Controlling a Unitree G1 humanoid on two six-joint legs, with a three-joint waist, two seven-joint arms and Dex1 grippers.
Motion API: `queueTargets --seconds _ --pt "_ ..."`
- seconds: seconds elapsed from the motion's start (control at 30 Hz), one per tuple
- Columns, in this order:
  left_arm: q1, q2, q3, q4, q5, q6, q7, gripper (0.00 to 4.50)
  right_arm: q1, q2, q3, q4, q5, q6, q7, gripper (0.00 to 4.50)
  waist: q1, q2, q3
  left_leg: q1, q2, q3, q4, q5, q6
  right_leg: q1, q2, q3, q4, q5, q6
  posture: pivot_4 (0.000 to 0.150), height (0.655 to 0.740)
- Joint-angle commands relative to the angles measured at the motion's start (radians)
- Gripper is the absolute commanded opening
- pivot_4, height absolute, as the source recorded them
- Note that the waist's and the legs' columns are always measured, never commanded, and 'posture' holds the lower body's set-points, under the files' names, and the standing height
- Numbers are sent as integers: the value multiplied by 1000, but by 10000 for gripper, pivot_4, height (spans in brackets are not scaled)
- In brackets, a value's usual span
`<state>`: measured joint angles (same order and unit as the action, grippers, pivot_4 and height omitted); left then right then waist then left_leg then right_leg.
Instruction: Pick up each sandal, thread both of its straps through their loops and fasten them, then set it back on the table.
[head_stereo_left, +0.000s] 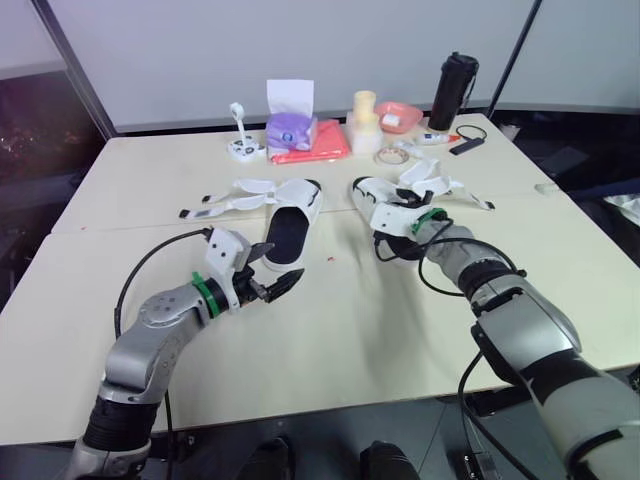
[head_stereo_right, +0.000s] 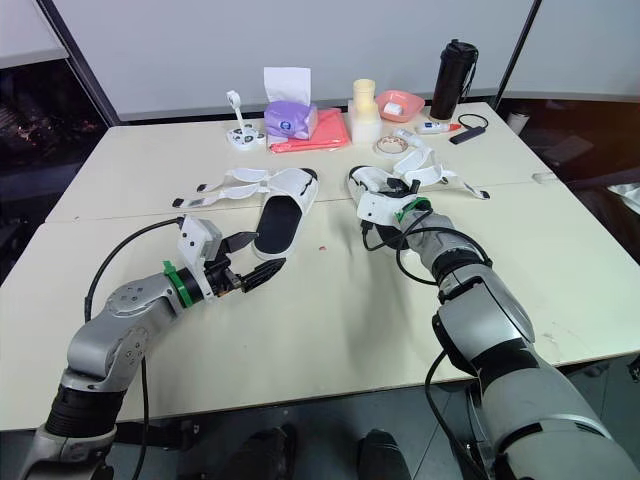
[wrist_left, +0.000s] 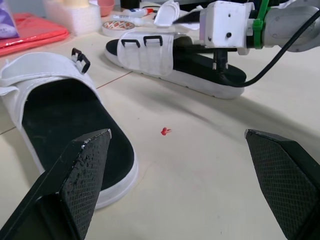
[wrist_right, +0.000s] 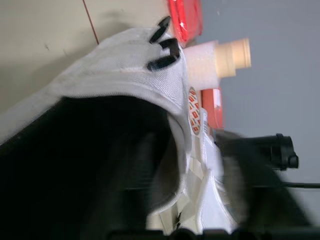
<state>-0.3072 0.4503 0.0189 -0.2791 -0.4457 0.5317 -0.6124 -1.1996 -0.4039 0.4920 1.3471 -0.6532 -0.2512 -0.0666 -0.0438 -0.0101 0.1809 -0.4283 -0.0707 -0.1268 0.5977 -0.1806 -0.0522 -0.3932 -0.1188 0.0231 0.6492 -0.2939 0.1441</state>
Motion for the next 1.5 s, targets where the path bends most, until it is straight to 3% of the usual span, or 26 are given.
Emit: queueTargets --seconds 0.03,0.33,0.47,0.63,0.8,0.9,1.03,1.17,1.27,1.4,1.5 --pt "3 -2 12 -45 -3 -13 8 45000 -47 7 -11 -1 -1 -4 -29 532 -2 0 0 1 0 0 -1 0 0 0 0 0 0 0 0 1500 7400" --pt "-2 -10 6 -39 -1 -16 13 45000 -37 -14 -26 -26 13 -74 -18 532 -6 1 0 1 0 0 -2 0 0 -1 0 1 1 0 0 1500 7400" --pt "-6 -15 4 -31 1 -19 11 45000 23 -69 -43 -108 44 -208 35 532 -5 1 0 1 0 1 -2 0 0 -1 0 1 0 0 0 1500 7400" --pt "-9 -19 -4 -20 2 -23 -1 45000 219 -218 -101 -476 144 -358 213 532 1 1 0 1 0 1 -1 0 0 0 0 1 0 0 0 1500 7400" --pt "-20 -25 -15 -4 4 -27 -12 45000 491 -366 -179 -983 375 -319 519 532 1 1 1 1 0 1 -1 0 0 0 0 1 0 0 0 1500 7400" --pt "-23 -28 -20 2 4 -30 -17 45000 604 -441 -217 -1198 489 -270 656 532 -1 1 1 1 0 1 -1 0 0 1 0 1 0 0 0 1500 7400" --pt "-27 -33 -30 9 4 -33 -22 45000 693 -493 -257 -1330 545 -231 748 532 3 1 1 3 1 1 0 0 1 3 0 1 1 0 0 1500 7400" --pt "-27 -36 -38 11 7 -35 -25 45000 726 -474 -279 -1333 443 -229 706 532 7 1 1 3 1 1 2 0 1 4 0 1 1 0 0 1500 7400" --pt "-26 -35 -38 9 8 -34 -27 45000 746 -463 -272 -1314 358 -259 667 9309 10 1 1 3 1 1 2 0 1 3 0 1 1 0 0 1500 7400" --pt "-26 -31 -35 7 10 -31 -29 45000 772 -449 -255 -1295 256 -310 601 28928 14 1 1 3 1 1 2 0 1 3 0 1 1 0 0 1500 7400" --pt "-24 -29 -31 5 10 -28 -30 45000 772 -422 -250 -1268 204 -346 549 28928 19 1 1 3 1 1 2 0 1 4 0 1 1 0 0 1500 7400"
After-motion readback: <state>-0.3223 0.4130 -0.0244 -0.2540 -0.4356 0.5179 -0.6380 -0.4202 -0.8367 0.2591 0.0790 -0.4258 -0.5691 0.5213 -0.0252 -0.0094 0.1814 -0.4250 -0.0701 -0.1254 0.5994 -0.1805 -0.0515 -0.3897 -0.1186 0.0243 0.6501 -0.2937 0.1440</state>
